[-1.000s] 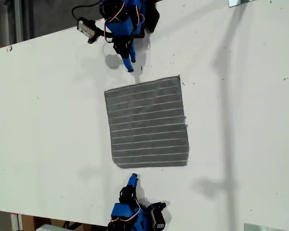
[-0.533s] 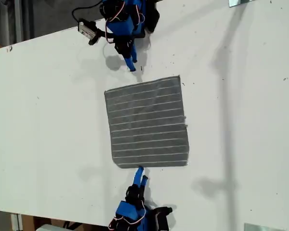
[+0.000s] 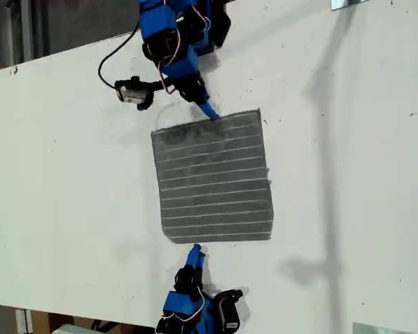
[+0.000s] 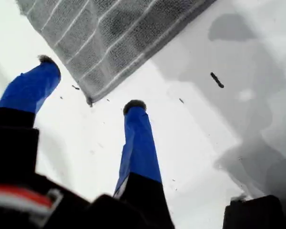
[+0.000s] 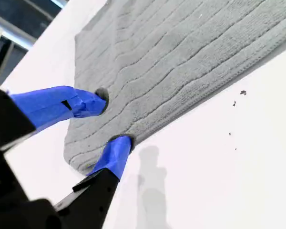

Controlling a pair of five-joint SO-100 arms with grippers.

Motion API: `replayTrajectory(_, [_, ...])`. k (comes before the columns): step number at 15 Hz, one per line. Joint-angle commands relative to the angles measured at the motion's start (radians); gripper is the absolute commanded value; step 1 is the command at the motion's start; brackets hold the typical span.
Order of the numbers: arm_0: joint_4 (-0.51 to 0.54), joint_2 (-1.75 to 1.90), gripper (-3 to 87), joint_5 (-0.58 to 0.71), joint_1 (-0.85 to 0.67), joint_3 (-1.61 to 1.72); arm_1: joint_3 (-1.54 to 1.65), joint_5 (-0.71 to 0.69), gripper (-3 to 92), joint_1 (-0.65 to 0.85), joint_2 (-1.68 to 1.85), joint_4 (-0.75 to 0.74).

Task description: Grasp corners of a square towel and fold twice.

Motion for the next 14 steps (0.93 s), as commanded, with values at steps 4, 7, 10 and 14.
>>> replayTrajectory(4, [0.100, 0.020, 16.4, 0.000, -0.074, -0.006, -0.331, 0.044, 33.9, -0.183, -0.422, 0.163])
replayTrajectory(7, [0.087, 0.020, 16.4, 0.005, -0.080, -0.002, -0.318, 0.144, 35.3, -0.305, -0.433, 0.155])
replayTrajectory(10, [0.080, 0.020, 16.4, 0.011, -0.080, 0.000, -0.376, 0.161, 36.3, -0.379, -0.523, 0.044])
replayTrajectory(14, [0.075, 0.020, 16.3, 0.009, -0.072, 0.003, -0.408, 0.129, 37.0, -0.357, -0.652, -0.031])
